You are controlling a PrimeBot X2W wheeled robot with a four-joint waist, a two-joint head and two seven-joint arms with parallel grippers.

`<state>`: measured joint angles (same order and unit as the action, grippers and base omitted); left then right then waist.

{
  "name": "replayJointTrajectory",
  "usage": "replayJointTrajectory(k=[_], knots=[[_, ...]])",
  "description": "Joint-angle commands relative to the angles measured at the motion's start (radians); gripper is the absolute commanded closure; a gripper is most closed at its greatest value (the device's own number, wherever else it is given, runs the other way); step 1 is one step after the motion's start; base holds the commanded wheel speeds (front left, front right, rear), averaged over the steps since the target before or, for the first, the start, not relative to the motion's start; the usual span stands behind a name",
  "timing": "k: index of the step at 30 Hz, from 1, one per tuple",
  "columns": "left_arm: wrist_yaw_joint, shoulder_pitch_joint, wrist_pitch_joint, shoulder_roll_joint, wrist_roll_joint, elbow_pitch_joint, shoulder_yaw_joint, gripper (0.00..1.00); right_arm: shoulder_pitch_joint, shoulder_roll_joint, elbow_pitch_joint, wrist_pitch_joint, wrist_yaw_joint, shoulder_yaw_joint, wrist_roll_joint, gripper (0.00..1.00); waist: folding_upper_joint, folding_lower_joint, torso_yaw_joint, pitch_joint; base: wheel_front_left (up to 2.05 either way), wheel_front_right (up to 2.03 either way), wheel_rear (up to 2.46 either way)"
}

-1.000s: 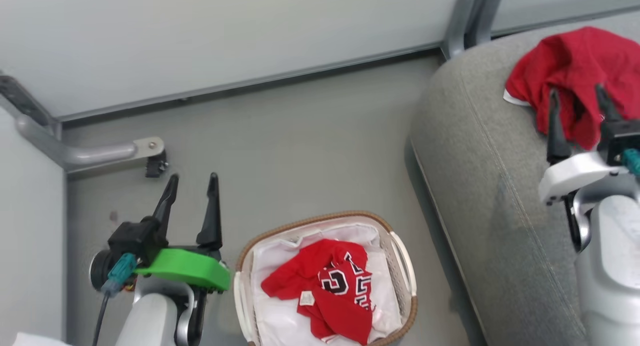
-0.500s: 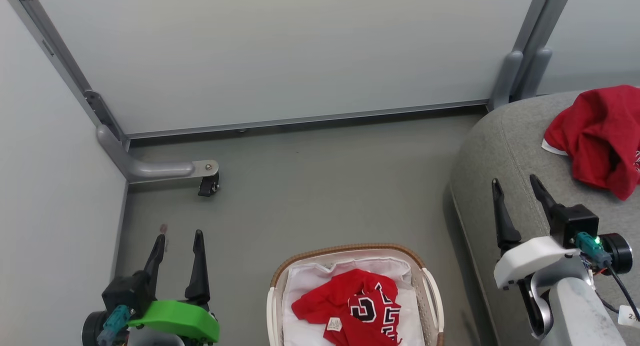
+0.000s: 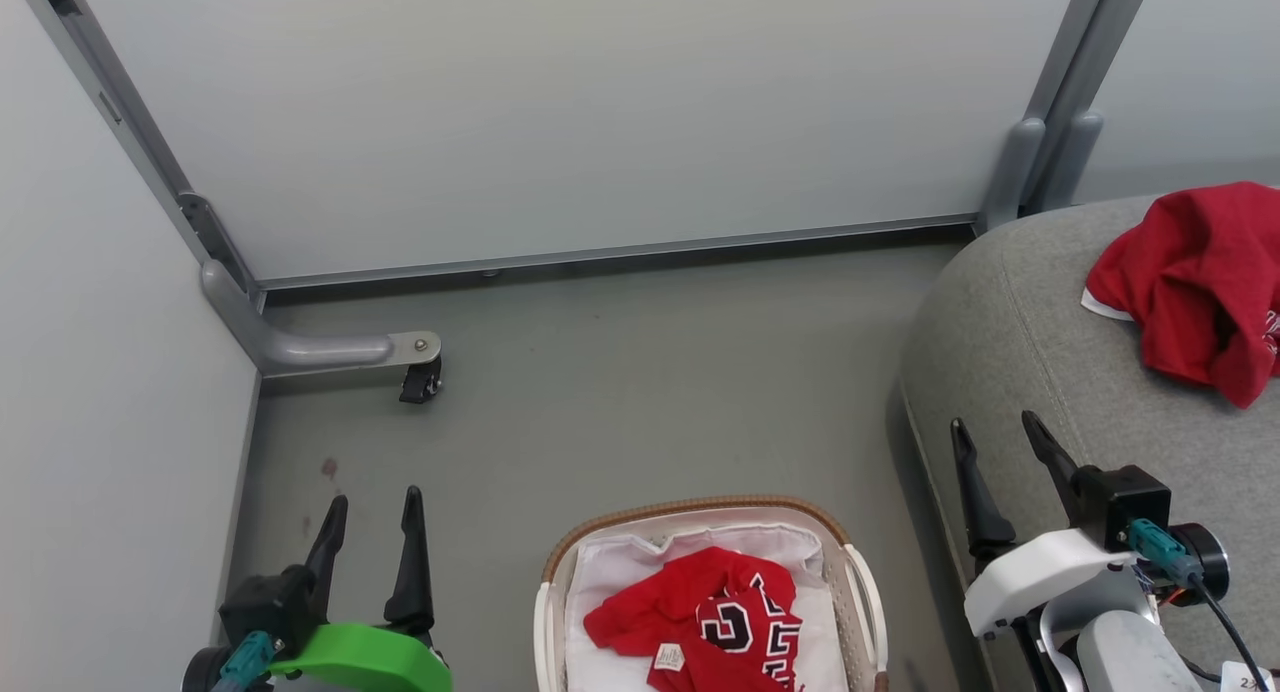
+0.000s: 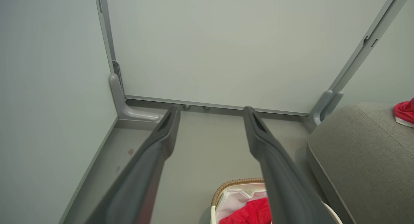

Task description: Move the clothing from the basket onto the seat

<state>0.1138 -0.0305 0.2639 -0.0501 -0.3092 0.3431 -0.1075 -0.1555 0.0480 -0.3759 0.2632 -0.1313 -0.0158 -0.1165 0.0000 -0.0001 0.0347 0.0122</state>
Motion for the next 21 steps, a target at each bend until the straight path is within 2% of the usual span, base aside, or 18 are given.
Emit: replayJointTrajectory(k=[1,21], knots=[[-0.005,0.014,0.001,-0.001,-0.006,0.001,-0.002,0.00,0.011,0.005,0.004,0.002,0.001,0.003,-0.005,0.00,0.0000,0.0001,-0.003,-0.001,0.00,0.00,0.00],[-0.008,-0.001,0.001,-0.001,-0.005,0.006,-0.010,0.00,0.005,0.005,0.010,0.002,0.001,0.011,-0.002,0.00,0.0000,0.0001,-0.006,0.008,0.00,0.00,0.00]])
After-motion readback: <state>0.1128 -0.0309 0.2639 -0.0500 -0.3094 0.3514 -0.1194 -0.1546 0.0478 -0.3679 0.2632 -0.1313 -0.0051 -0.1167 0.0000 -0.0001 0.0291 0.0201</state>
